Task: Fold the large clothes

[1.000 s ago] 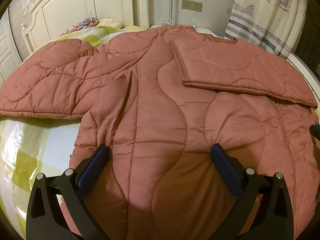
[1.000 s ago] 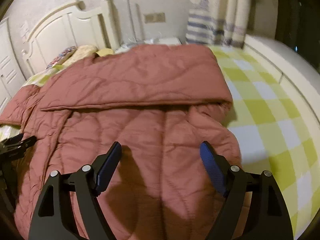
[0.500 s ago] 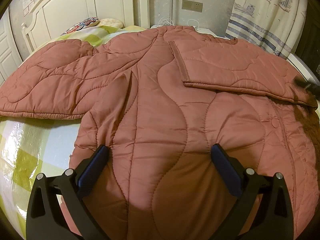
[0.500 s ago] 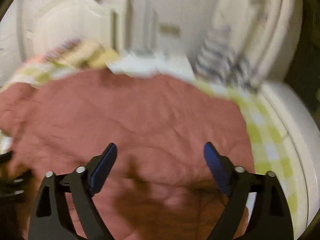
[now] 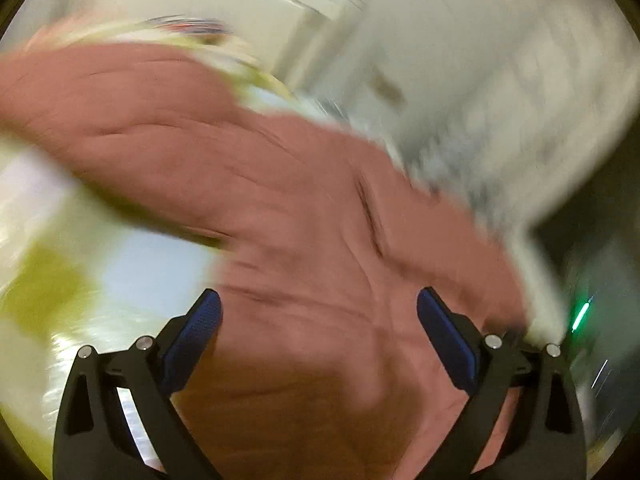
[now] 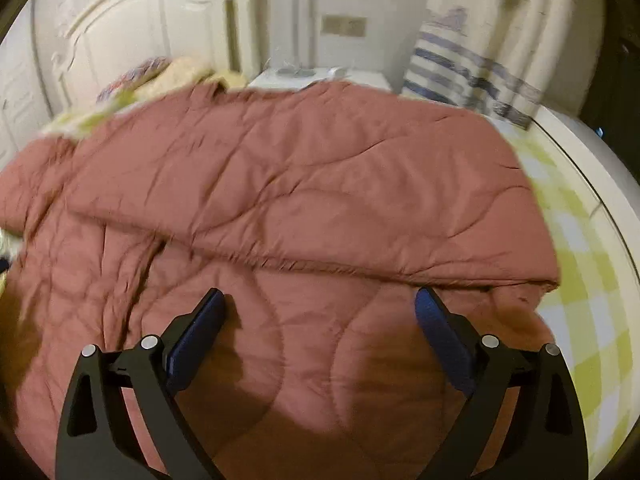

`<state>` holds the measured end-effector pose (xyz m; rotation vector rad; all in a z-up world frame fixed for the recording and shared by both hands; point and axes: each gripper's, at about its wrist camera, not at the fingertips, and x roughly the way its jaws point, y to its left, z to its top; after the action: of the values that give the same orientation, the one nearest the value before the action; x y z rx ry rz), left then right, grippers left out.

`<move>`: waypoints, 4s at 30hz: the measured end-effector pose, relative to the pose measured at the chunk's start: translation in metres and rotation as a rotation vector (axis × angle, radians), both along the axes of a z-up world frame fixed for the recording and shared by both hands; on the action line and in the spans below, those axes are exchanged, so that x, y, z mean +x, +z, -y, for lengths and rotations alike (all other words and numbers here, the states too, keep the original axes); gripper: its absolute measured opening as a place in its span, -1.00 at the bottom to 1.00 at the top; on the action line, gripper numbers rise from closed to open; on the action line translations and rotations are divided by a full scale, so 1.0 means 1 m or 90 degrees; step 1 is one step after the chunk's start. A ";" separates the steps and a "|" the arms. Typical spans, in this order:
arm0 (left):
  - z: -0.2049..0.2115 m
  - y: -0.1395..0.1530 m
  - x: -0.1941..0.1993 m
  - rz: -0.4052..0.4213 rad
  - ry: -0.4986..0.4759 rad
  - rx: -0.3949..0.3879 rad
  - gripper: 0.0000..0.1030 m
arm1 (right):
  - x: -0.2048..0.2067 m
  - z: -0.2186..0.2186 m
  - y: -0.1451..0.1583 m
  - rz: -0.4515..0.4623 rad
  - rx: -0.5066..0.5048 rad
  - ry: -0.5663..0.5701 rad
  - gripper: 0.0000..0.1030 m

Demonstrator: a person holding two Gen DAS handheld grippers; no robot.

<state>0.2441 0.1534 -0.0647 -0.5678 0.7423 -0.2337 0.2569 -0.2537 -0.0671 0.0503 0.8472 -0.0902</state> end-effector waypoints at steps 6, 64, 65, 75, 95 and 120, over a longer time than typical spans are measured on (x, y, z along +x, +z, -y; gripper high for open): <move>-0.167 0.003 -0.010 -0.005 0.273 -0.157 0.96 | -0.011 0.008 0.010 0.058 0.020 -0.027 0.79; 0.041 0.006 0.024 0.052 0.130 0.204 0.95 | -0.022 -0.027 0.048 0.141 0.007 -0.011 0.45; 0.040 0.006 0.024 0.052 0.129 0.204 0.95 | -0.017 -0.040 0.053 0.143 -0.006 0.015 0.45; 0.040 0.006 0.025 0.049 0.128 0.199 0.95 | 0.047 -0.087 0.009 0.002 -0.032 0.070 0.67; 0.098 0.060 0.095 0.049 0.014 0.321 0.95 | 0.048 -0.027 0.058 0.106 -0.002 0.016 0.60; 0.129 -0.007 0.167 -0.034 -0.061 0.400 0.96 | 0.118 0.061 0.039 -0.046 0.026 -0.024 0.72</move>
<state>0.4112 0.0239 -0.0715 0.0582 0.8444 -0.0647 0.3747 -0.3143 -0.0285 0.1020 0.9203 -0.1114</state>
